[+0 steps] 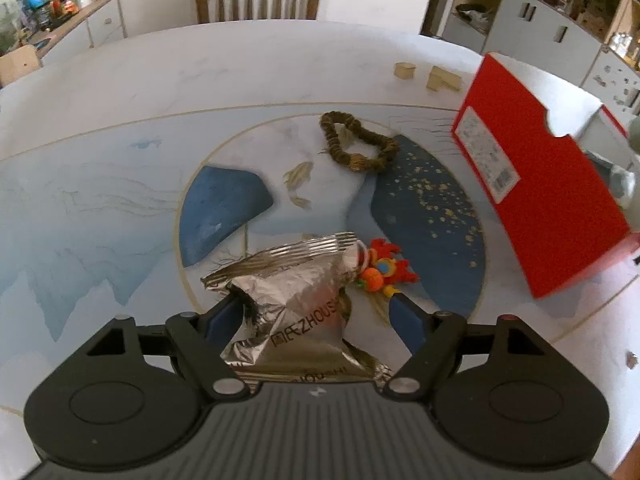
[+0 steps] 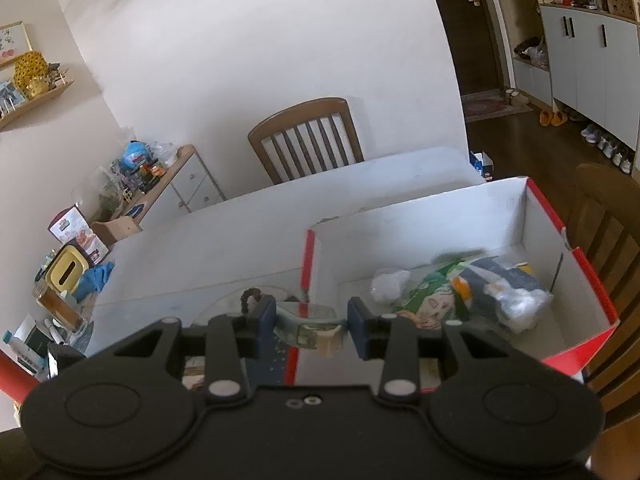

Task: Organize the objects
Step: 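Carry the foil bag and tape dispenser over the red shoebox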

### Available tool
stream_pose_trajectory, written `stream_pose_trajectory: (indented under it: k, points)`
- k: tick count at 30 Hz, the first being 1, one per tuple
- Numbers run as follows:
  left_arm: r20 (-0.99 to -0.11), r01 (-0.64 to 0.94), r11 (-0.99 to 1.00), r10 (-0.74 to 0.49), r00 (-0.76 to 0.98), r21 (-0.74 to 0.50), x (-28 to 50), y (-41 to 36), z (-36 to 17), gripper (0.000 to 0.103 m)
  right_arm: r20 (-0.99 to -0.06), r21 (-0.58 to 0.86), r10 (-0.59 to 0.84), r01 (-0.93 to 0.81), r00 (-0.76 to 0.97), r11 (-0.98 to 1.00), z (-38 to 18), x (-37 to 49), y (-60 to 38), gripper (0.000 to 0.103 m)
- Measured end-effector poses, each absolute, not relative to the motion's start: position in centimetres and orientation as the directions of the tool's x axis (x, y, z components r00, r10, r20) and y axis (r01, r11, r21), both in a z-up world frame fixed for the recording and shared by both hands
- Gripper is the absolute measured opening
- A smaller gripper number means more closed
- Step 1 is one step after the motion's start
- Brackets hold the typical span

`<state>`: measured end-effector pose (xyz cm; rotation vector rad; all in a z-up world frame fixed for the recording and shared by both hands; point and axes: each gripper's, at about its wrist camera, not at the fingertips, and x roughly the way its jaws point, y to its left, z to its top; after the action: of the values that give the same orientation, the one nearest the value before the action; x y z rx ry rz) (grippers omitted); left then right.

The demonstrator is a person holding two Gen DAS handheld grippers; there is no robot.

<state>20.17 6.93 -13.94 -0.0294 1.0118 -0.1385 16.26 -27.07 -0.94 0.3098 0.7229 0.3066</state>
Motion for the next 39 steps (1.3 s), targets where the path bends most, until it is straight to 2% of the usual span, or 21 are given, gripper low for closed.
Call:
stream_pose_trajectory:
  k: [3, 7, 13, 20, 30, 35, 39]
  points:
    - [-0.842, 0.073, 0.995, -0.09, 0.531, -0.06, 20.2, 6.9, -13.9, 0.057, -0.595, 0.379, 0.381, -0.171, 0.708, 0.91, -1.1, 16.7, -28.1, 0.038]
    - [-0.838, 0.041, 0.997, -0.078, 0.539, -0.066, 20.4, 7.0, -13.6, 0.047, -0.595, 0.384, 0.39, -0.177, 0.703, 0.906, -1.5, 17.4, -29.3, 0.038]
    - [-0.828, -0.01, 0.998, -0.052, 0.558, -0.069, 19.7, 6.5, -12.5, 0.044, -0.593, 0.392, 0.414, -0.202, 0.691, 0.898, -1.8, 18.4, -30.9, 0.038]
    - [-0.778, 0.002, 0.995, -0.077, 0.624, -0.097, 18.6, 4.1, -7.2, 0.044, -0.579, 0.4, 0.441, -0.233, 0.686, 0.886, -1.7, 19.2, -33.0, 0.038]
    - [-0.698, 0.184, 0.974, -0.222, 0.681, -0.13, 20.6, -4.4, -1.4, 0.044, -0.562, 0.394, 0.426, -0.223, 0.709, 0.892, -1.9, 19.5, -36.4, 0.038]
    - [-0.696, 0.299, 0.951, -0.269, 0.665, -0.082, 22.5, -9.9, -1.4, 0.044, -0.58, 0.319, 0.382, -0.231, 0.719, 0.919, -2.6, 19.3, -37.0, 0.038]
    - [-0.732, 0.357, 0.933, -0.265, 0.628, -0.032, 24.4, -13.7, -3.3, 0.044, -0.626, 0.268, 0.352, -0.232, 0.695, 0.935, -4.2, 19.7, -37.2, 0.038]
